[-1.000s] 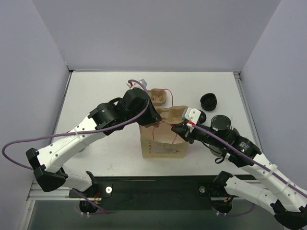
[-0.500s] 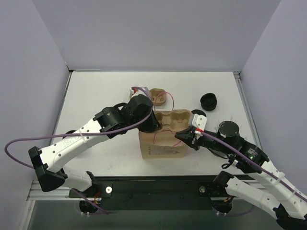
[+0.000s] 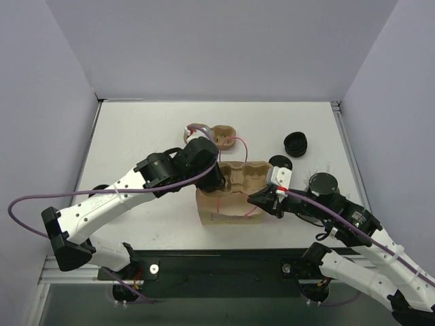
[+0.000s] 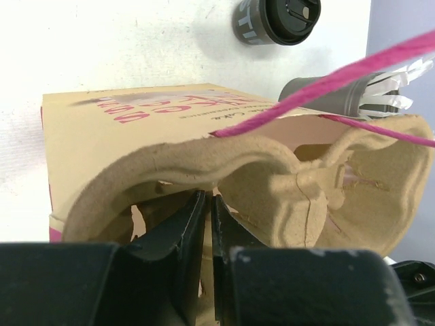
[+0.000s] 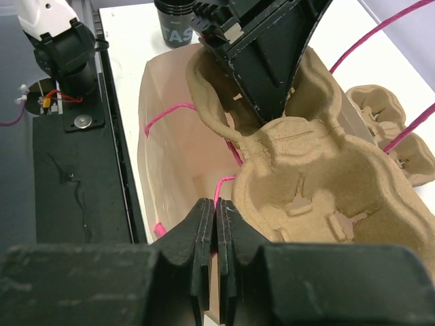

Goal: Pack the takeout coffee

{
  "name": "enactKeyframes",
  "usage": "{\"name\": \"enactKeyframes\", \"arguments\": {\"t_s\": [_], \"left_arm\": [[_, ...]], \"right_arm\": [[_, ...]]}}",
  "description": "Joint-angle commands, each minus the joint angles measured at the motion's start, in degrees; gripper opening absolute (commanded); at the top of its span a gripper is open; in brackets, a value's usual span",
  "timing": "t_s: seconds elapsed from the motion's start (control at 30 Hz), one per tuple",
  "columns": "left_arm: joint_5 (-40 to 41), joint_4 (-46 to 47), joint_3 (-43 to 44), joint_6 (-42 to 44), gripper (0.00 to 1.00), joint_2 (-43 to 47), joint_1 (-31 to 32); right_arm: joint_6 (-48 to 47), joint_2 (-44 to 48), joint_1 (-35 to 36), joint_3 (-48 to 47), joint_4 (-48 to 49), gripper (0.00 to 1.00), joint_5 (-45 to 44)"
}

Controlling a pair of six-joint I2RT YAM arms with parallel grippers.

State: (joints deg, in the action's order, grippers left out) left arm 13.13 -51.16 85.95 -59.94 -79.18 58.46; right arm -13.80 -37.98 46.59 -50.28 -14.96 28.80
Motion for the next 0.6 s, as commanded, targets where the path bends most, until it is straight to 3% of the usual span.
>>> {"name": "enactKeyframes", "arguments": {"t_s": [0.0, 0.23, 0.4, 0.57], "left_arm": [[3.0, -1.1, 1.1, -2.8, 0.19, -0.1, 0.3], [4.2, -3.4, 0.8, -2.5, 0.19, -0.4, 0.3], [4.7, -4.7, 1.1, -1.9, 0.19, -0.6, 1.0], [7.1, -9.4, 3.8, -0.7, 0.19, -2.9, 1.8]], "right_arm": [[-1.1, -0.1, 0.3, -1.0, 0.1, 0.00, 3.5], [-1.5, 0.6, 0.1, -0.6, 0.3, 0.00, 3.4], [-1.5, 1.0, 0.1, -0.7, 1.2, 0.00, -4.7], [-1.9, 0.8, 0.0, -0.7, 0.8, 0.00, -5.9]]}}
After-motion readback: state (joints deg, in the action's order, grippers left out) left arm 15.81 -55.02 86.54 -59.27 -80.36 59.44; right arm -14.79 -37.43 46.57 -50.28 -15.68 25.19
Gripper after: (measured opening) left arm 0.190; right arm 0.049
